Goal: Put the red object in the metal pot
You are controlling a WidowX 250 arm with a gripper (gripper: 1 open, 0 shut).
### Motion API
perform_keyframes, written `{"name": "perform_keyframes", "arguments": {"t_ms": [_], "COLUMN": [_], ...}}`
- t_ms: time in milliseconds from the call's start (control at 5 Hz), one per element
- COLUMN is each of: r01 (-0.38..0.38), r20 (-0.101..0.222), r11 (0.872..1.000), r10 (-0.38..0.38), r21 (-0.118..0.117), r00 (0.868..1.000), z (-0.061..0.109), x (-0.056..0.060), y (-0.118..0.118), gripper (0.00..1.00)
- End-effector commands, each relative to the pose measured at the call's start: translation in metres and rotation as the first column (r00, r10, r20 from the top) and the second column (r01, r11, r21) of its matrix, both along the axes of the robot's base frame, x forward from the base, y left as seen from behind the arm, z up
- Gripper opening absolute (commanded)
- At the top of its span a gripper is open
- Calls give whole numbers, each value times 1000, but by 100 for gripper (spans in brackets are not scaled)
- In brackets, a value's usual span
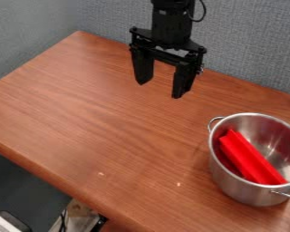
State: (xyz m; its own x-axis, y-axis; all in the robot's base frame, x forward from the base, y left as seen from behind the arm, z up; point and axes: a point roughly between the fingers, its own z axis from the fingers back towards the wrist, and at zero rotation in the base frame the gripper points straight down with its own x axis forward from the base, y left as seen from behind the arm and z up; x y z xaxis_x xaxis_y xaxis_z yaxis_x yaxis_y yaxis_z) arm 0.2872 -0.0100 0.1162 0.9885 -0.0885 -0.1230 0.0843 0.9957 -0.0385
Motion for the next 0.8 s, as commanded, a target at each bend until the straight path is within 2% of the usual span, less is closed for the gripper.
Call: {"name": "perform_keyframes", "arguments": {"t_ms": [0,600], "r01": [14,24], "r20": [68,72], "r11": [1000,1000], "r10": [-13,-23], "r21": [-10,-11], "r00": [998,997], "z": [20,20], "x": [1,-1], "y": [-6,-6], "gripper": [100,100]}}
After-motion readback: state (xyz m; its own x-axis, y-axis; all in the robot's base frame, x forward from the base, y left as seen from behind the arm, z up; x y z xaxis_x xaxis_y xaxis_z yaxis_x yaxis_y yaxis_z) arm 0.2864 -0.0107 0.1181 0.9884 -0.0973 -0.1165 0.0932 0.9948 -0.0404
